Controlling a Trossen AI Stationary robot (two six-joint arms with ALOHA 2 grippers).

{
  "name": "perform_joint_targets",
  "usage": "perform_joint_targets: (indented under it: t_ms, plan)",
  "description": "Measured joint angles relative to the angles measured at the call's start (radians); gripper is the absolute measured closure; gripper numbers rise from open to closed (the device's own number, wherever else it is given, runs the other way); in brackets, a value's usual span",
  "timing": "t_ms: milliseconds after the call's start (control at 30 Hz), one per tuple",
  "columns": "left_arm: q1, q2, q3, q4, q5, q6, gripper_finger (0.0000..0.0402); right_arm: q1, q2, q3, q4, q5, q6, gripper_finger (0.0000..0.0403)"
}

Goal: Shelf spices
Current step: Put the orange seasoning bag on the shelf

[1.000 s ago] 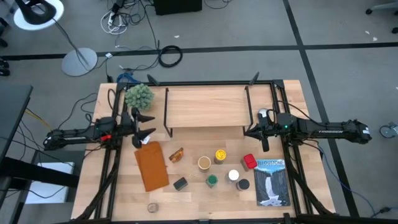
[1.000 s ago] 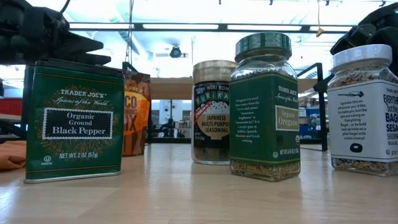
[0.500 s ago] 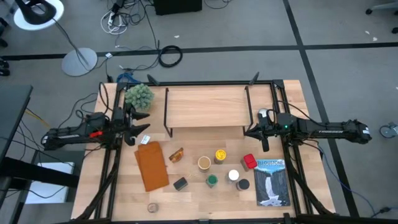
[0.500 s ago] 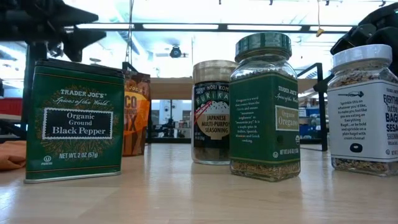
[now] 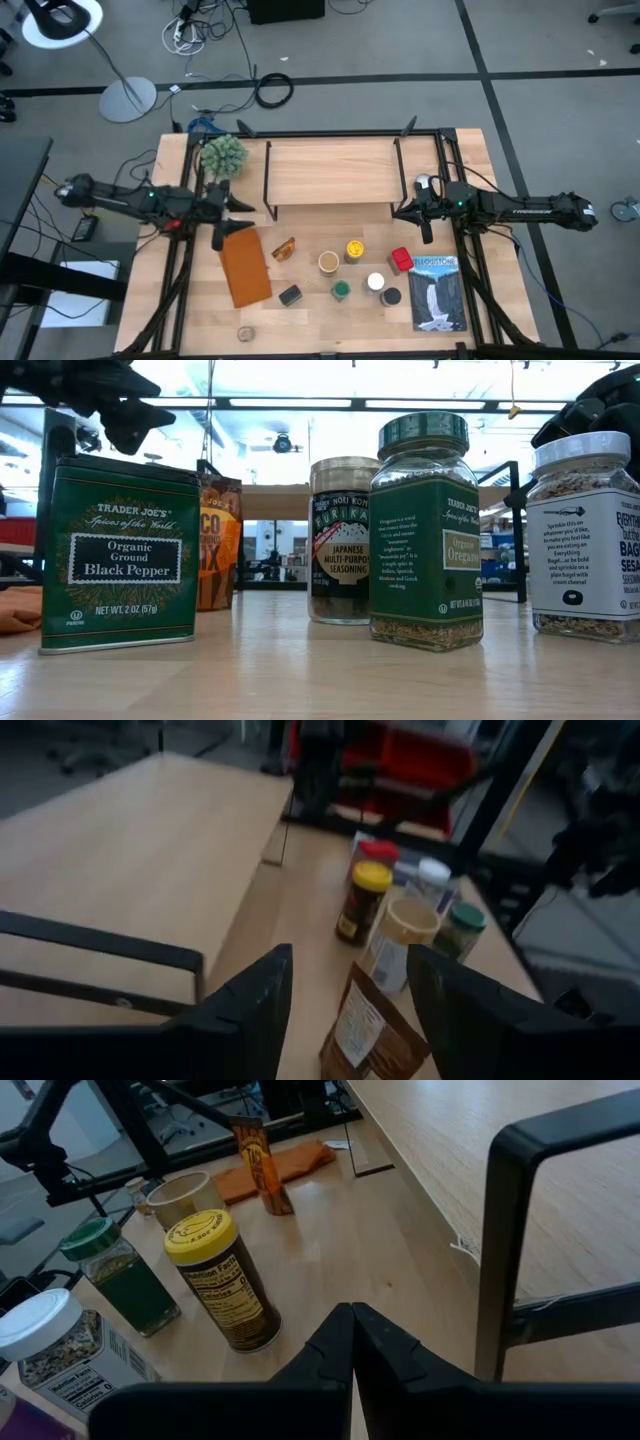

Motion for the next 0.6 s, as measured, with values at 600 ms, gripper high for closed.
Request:
perform_joint_targets:
  t_ms: [600]
  plan:
    - [-0.266, 0.64, 0.422, -0.353, -0.327, -0.36, 0.02, 0.0, 0.0, 0.0, 0.0, 0.0, 0.0, 0.0392]
